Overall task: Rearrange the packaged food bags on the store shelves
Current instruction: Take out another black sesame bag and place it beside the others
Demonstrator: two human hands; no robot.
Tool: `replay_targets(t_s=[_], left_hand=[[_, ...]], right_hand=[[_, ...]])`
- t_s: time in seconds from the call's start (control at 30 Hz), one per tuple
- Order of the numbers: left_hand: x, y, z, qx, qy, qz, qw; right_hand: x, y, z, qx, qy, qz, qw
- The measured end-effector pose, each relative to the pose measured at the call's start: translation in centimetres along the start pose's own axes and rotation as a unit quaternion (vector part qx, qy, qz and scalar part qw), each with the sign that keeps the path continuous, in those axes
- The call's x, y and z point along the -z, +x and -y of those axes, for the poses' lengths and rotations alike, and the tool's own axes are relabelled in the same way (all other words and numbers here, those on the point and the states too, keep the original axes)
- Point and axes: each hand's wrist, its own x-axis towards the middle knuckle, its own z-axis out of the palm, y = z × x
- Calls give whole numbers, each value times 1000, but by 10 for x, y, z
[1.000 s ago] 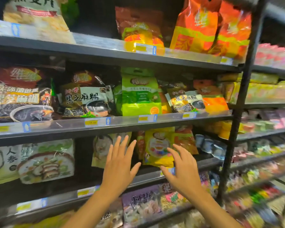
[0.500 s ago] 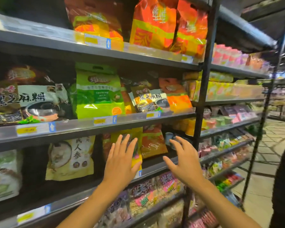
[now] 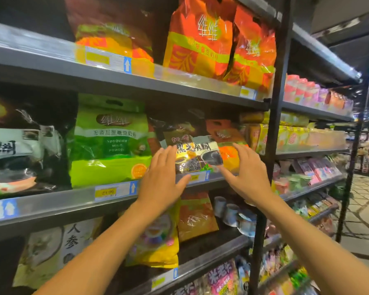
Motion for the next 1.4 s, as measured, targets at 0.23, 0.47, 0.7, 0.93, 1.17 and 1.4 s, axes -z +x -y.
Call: replay_targets(t_s=[0.23, 0.47, 0.7, 0.93, 1.17, 1.4], left_hand=[[1, 50, 3, 128, -130, 58, 982], [-10, 90, 8, 267, -34, 252, 930], [-22, 102, -1, 317, -33, 252, 914], [-33, 100, -1, 344, -67, 184, 918], [-20, 113, -20, 340, -136, 65, 928], [-8, 99, -40, 377, -392, 40, 838]], right_hand=[[-37, 63, -17, -32, 26, 35, 999], [-77, 112, -37, -85, 109, 174, 975], [-103, 132, -49, -116, 153, 238, 952], [-112, 133, -57, -122, 299, 232, 917], [-102, 153, -54, -131, 405, 201, 882], [-74, 137, -57, -120, 474, 189, 852]])
